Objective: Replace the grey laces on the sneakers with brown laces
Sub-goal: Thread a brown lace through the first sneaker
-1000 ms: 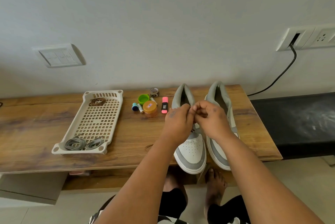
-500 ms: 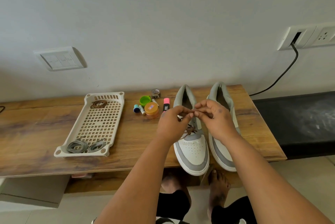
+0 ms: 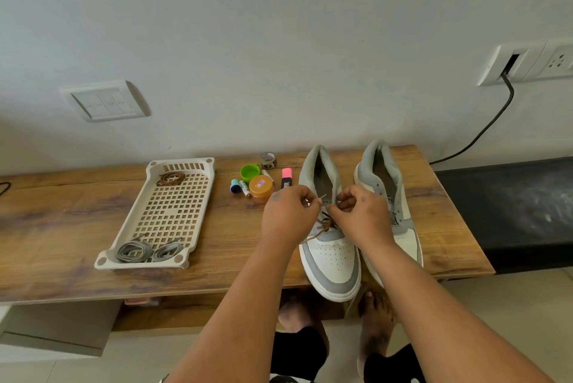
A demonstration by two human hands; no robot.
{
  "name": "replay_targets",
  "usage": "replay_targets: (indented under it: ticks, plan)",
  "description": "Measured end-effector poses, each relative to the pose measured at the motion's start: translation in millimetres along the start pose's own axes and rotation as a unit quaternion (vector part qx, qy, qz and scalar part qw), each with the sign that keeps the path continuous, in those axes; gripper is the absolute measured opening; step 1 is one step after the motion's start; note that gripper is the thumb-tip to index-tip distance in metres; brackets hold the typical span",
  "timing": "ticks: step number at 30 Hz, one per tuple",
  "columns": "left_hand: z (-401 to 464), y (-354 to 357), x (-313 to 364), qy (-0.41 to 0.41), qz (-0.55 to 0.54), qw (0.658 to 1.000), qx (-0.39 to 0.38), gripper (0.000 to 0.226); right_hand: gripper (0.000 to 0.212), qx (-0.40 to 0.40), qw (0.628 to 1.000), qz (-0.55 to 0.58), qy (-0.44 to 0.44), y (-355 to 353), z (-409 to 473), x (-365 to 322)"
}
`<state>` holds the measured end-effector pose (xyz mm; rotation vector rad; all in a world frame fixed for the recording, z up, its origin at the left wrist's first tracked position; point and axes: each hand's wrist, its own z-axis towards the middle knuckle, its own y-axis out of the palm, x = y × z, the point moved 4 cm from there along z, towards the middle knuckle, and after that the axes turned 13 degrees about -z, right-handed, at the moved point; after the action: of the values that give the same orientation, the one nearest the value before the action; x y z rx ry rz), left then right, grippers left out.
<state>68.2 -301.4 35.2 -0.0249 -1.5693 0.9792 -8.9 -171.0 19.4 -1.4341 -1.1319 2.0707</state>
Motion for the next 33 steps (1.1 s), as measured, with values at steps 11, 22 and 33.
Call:
replay_targets:
  ticks: [11,22,33]
  plan:
    - [-5.3,17.5,6.7,0.042,0.061,0.996,-0.042,0.019,0.031,-0.136,0.917,0.301,0.223,8.3,8.4,25.7]
    - [-5.9,30.3,12.5,0.074,0.12,0.988,-0.06,0.02,0.019,-0.142,0.922,0.299,0.202,10.4,9.7,28.7]
    - [-6.7,32.5,27.8,0.122,0.185,0.973,-0.061,0.011,0.02,-0.153,0.922,0.302,0.189,9.6,10.1,28.2]
